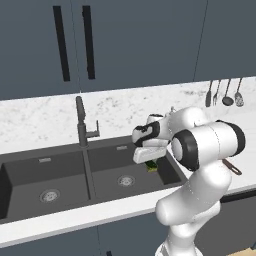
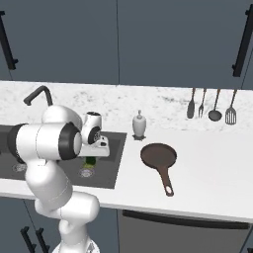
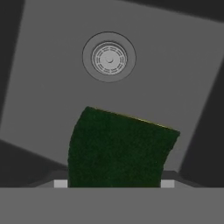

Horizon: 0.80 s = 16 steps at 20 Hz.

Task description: Pick the pan and sponge and place them into the sink. Then turn on the water.

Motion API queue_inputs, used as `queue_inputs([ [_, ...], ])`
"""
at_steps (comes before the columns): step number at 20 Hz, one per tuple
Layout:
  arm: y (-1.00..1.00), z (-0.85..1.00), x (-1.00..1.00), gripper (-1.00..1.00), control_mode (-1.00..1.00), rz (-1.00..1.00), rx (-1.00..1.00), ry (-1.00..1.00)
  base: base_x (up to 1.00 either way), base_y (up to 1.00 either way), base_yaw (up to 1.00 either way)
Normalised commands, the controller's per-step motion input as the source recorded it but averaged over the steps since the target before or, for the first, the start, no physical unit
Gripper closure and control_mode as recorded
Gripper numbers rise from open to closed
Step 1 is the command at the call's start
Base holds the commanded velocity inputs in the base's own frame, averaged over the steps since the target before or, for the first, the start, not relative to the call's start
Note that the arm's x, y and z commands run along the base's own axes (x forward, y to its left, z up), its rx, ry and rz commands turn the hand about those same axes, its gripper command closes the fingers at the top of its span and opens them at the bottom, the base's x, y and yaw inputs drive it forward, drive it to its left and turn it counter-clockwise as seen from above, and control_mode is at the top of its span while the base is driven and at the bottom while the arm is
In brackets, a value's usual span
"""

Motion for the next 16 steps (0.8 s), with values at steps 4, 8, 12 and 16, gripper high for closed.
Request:
queue_inputs([
  [4, 0.06, -0.25, 0.06, 1.0, -1.0, 0.0, -0.02, -0.05, 0.0, 0.0, 0.0],
  [8, 0.12, -0.36, 0.08, 1.0, -1.0, 0.0, 0.0, -0.02, 0.0, 0.0, 0.0],
  [12, 0.28, -0.51, 0.18, 1.0, -1.0, 0.0, 0.0, 0.0, 0.0, 0.0, 0.0],
  [16, 0.07, -0.51, 0.22, 1.0, -1.0, 0.0, 0.0, -0.06, 0.0, 0.0, 0.0],
])
